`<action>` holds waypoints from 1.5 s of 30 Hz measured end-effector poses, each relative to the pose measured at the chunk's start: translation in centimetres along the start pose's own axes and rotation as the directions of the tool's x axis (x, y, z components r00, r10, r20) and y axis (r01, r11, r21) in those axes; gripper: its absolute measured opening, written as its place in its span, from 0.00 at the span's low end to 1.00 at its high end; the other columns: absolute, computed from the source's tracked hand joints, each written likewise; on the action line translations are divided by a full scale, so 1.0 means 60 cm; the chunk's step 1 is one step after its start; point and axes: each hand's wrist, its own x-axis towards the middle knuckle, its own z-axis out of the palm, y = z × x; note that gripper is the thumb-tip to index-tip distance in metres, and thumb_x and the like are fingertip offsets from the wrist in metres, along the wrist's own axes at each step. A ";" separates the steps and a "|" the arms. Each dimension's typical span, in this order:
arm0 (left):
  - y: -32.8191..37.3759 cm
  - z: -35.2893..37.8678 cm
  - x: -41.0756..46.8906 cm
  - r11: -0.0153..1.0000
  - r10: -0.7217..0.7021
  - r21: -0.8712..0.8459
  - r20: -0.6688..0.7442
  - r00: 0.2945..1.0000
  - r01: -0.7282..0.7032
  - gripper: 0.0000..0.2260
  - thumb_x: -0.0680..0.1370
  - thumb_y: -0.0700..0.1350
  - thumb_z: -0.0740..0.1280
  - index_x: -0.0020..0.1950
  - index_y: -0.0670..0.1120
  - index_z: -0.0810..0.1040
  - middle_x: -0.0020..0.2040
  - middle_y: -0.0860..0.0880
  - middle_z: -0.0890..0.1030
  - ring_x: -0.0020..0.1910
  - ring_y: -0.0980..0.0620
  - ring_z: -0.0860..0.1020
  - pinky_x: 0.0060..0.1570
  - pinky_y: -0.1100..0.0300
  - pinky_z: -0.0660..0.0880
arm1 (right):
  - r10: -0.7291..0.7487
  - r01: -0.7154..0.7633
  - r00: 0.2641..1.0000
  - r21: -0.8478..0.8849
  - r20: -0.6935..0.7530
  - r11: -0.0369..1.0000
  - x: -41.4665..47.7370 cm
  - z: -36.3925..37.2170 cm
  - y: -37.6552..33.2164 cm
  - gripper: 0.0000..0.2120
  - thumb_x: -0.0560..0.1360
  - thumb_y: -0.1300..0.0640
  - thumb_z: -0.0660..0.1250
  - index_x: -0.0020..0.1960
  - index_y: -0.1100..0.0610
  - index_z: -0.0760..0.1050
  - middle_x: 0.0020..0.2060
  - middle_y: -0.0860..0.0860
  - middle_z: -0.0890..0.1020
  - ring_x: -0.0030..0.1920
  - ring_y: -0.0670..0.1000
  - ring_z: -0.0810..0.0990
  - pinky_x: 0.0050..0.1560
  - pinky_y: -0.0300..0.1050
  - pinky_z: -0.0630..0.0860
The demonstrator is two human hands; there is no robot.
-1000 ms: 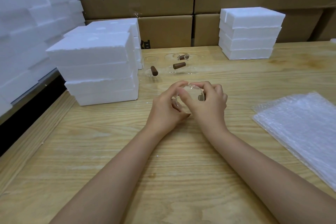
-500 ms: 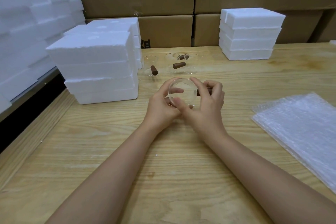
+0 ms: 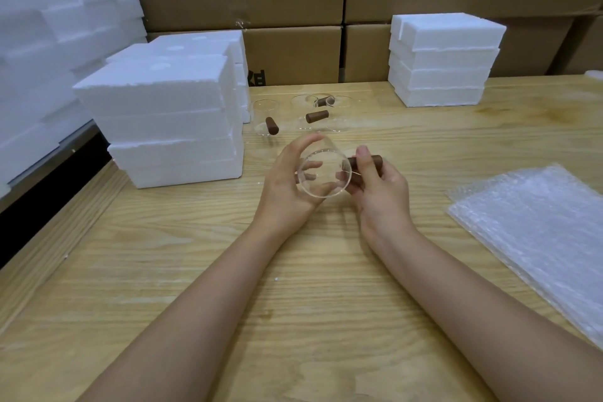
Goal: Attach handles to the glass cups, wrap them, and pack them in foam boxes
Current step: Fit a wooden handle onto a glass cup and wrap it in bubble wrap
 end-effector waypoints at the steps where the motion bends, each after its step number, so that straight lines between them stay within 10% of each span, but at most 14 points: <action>1: -0.001 0.000 -0.001 1.000 -0.006 -0.015 0.020 1.000 0.006 0.39 0.66 0.46 0.80 0.65 0.73 0.62 0.67 0.65 0.68 0.58 0.56 0.78 0.53 0.57 0.79 | -0.019 0.019 1.000 0.007 0.001 1.000 0.001 0.000 -0.001 0.09 0.76 0.56 0.67 0.39 0.59 0.75 0.34 0.52 0.82 0.38 0.51 0.81 0.42 0.43 0.79; 6: 0.000 -0.020 0.000 0.897 -0.245 -0.321 0.207 0.947 0.303 0.55 0.59 0.51 0.80 0.73 0.68 0.47 0.73 0.44 0.66 0.64 0.49 0.76 0.58 0.51 0.77 | -0.123 0.124 0.992 0.051 -0.019 0.991 0.007 -0.003 -0.011 0.03 0.77 0.61 0.66 0.44 0.58 0.75 0.40 0.52 0.80 0.44 0.51 0.80 0.49 0.43 0.78; 10: -0.001 -0.019 0.012 0.723 -0.428 -0.505 0.206 0.880 0.471 0.30 0.72 0.56 0.72 0.67 0.43 0.69 0.54 0.42 0.82 0.49 0.50 0.83 0.49 0.59 0.80 | -0.234 0.236 0.972 -0.055 0.033 0.970 0.014 -0.008 -0.010 0.05 0.76 0.63 0.66 0.43 0.56 0.75 0.34 0.44 0.81 0.43 0.46 0.81 0.47 0.39 0.78; 18: -0.011 -0.024 0.012 0.739 -0.406 -0.486 0.229 0.885 0.466 0.16 0.71 0.48 0.65 0.56 0.44 0.77 0.51 0.43 0.83 0.49 0.50 0.82 0.53 0.59 0.79 | -0.299 0.314 0.948 -0.158 0.109 0.936 0.011 -0.009 -0.006 0.04 0.74 0.60 0.70 0.48 0.53 0.77 0.36 0.44 0.82 0.42 0.47 0.81 0.55 0.52 0.78; 23: -0.006 -0.026 0.011 0.727 -0.438 -0.490 0.208 0.875 0.480 0.24 0.71 0.49 0.65 0.65 0.41 0.73 0.53 0.45 0.83 0.57 0.45 0.80 0.60 0.52 0.76 | -0.163 0.169 0.986 -0.270 0.045 0.948 -0.003 -0.001 0.000 0.36 0.60 0.38 0.73 0.63 0.48 0.65 0.55 0.49 0.76 0.57 0.51 0.78 0.59 0.48 0.76; 29: -0.005 -0.021 0.010 0.712 -0.449 -0.507 0.202 0.870 0.485 0.19 0.70 0.47 0.66 0.61 0.45 0.76 0.53 0.42 0.82 0.63 0.38 0.76 0.68 0.47 0.69 | -0.038 0.080 0.991 -0.348 0.125 0.934 -0.012 0.011 0.022 0.24 0.66 0.55 0.77 0.56 0.52 0.67 0.45 0.46 0.72 0.36 0.31 0.76 0.37 0.26 0.71; 35: -0.013 -0.025 0.012 0.704 -0.441 -0.512 0.228 0.868 0.492 0.18 0.74 0.51 0.69 0.62 0.47 0.75 0.53 0.50 0.84 0.53 0.53 0.82 0.61 0.57 0.75 | 0.034 -0.019 0.990 -0.111 0.135 0.994 -0.018 0.017 0.007 0.24 0.66 0.55 0.75 0.58 0.58 0.71 0.54 0.57 0.75 0.56 0.56 0.80 0.61 0.51 0.76; 45: -0.009 -0.022 0.012 0.728 -0.423 -0.499 0.213 0.881 0.470 0.19 0.71 0.50 0.67 0.60 0.45 0.78 0.53 0.50 0.84 0.56 0.54 0.81 0.60 0.63 0.75 | 0.192 -0.256 0.935 0.195 0.297 0.947 -0.009 0.006 -0.001 0.15 0.67 0.57 0.70 0.52 0.60 0.76 0.43 0.53 0.84 0.51 0.55 0.81 0.57 0.45 0.78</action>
